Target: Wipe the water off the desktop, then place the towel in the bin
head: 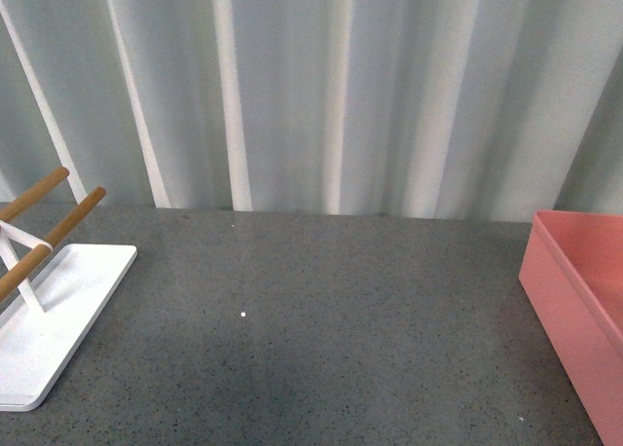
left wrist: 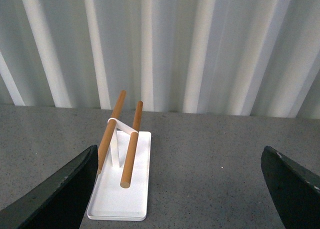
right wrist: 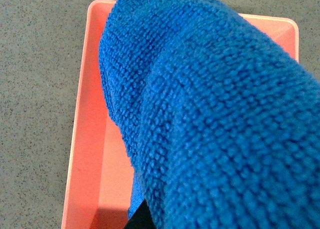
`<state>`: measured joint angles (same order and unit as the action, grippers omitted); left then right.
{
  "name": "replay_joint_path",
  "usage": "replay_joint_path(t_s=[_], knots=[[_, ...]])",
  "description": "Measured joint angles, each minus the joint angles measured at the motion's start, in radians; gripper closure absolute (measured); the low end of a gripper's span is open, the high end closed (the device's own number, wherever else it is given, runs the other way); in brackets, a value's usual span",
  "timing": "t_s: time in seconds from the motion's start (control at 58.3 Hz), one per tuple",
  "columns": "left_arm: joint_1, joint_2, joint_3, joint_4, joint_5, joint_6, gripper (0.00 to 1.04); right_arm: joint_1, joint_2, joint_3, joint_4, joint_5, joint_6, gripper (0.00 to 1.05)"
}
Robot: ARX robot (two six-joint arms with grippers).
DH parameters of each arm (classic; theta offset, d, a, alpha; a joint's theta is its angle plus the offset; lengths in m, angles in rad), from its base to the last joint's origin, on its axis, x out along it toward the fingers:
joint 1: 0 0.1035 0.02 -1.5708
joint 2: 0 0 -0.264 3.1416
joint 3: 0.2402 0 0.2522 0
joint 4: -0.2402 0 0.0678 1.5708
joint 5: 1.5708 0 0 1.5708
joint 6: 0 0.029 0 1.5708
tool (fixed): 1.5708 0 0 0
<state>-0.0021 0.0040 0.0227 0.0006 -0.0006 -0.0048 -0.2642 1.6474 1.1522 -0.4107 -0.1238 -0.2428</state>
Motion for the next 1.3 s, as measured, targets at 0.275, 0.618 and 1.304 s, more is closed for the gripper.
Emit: replay_joint_path(t_s=[0.275, 0.618, 1.304], knots=[[0.0, 0.0, 0.0, 0.0, 0.0, 0.0, 0.07, -0.003, 0.0, -0.004, -0.013, -0.005, 0.038, 0.73], [0.0, 0.0, 0.0, 0.0, 0.0, 0.0, 0.07, -0.004, 0.0, -0.005, -0.013, -0.006, 0.042, 0.18], [0.0, 0.0, 0.0, 0.0, 0.0, 0.0, 0.07, 0.005, 0.016, 0.034, -0.122, 0.066, 0.037, 0.07]])
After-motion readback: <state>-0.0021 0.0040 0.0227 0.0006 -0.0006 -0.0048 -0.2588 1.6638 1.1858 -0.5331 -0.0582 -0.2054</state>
